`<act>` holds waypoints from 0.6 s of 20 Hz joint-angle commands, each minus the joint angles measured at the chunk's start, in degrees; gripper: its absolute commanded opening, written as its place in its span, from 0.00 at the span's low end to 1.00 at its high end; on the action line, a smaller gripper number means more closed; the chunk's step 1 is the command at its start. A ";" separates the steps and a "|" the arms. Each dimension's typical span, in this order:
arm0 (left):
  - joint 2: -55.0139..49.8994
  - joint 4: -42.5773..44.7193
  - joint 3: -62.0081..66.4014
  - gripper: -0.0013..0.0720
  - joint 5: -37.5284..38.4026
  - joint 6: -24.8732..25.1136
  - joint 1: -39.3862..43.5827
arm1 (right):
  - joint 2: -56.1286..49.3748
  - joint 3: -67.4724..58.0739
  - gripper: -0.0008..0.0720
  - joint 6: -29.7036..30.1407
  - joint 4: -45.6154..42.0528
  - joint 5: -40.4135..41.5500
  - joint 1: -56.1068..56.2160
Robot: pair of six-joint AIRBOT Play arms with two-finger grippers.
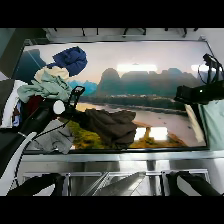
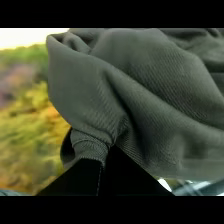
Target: Fold the shirts.
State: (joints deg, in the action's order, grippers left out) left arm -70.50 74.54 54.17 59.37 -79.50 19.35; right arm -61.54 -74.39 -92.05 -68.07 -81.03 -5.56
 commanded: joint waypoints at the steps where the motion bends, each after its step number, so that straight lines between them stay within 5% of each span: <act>1: 5.14 -13.81 -8.85 0.05 2.47 10.56 -5.53 | -1.90 1.49 0.04 0.44 4.35 1.49 0.07; 2: 6.78 -13.62 -10.34 0.05 3.28 10.75 -6.84 | -2.51 2.38 0.04 0.92 5.09 1.53 0.07; 3: 8.70 -13.66 -11.58 0.23 4.31 11.61 -9.05 | -2.99 3.37 0.05 2.25 6.23 1.60 0.07; 4: 10.56 -13.73 -12.31 0.75 5.22 10.73 -11.76 | -3.56 4.52 0.26 3.13 7.58 1.70 0.07; 5: 12.39 -14.03 -12.48 0.96 6.32 7.89 -15.50 | -4.00 5.60 0.78 3.21 8.26 1.62 0.07; 6: 14.16 -16.09 -12.44 0.96 8.15 7.65 -19.61 | -4.22 6.36 0.97 3.26 8.41 1.57 0.07; 9: 18.38 -24.76 -12.44 0.96 12.70 7.63 -28.06 | -4.17 7.80 0.97 5.79 8.81 1.70 0.07; 12: 17.70 -28.98 -12.41 0.92 8.48 6.14 -26.82 | -4.20 8.70 0.97 6.43 9.86 1.75 0.37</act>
State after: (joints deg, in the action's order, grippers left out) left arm -53.52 51.83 42.04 68.99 -71.99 -5.74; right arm -65.58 -66.83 -87.00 -59.57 -79.31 -5.41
